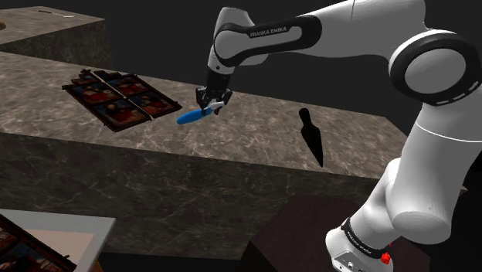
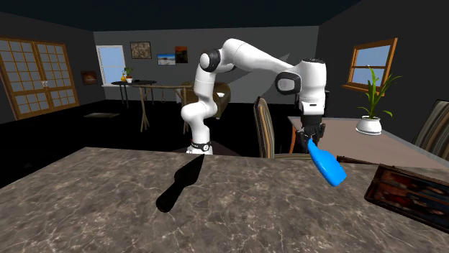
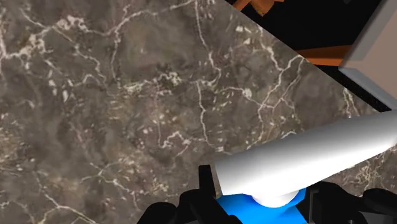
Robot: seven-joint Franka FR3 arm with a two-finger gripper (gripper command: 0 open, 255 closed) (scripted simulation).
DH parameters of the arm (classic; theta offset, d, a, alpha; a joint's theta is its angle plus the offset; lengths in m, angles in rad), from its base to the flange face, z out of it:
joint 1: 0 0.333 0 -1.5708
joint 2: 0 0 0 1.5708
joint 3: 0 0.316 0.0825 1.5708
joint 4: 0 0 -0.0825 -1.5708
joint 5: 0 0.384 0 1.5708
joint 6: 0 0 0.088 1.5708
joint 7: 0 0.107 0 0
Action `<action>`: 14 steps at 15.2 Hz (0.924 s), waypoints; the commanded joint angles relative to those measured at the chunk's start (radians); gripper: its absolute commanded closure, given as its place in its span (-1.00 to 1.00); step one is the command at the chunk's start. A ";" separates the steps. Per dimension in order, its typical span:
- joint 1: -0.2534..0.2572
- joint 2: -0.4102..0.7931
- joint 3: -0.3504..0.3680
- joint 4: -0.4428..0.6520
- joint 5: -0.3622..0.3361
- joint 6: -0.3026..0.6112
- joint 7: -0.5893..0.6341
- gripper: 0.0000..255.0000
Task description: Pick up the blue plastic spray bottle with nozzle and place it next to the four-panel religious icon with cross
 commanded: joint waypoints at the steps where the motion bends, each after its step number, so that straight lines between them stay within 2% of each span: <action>1: 0.026 0.034 0.014 0.049 -0.006 -0.010 0.046 1.00; 4: 0.059 0.080 0.030 0.116 -0.015 -0.024 0.100 1.00; 14: 0.060 0.121 0.032 0.039 -0.006 0.093 0.085 1.00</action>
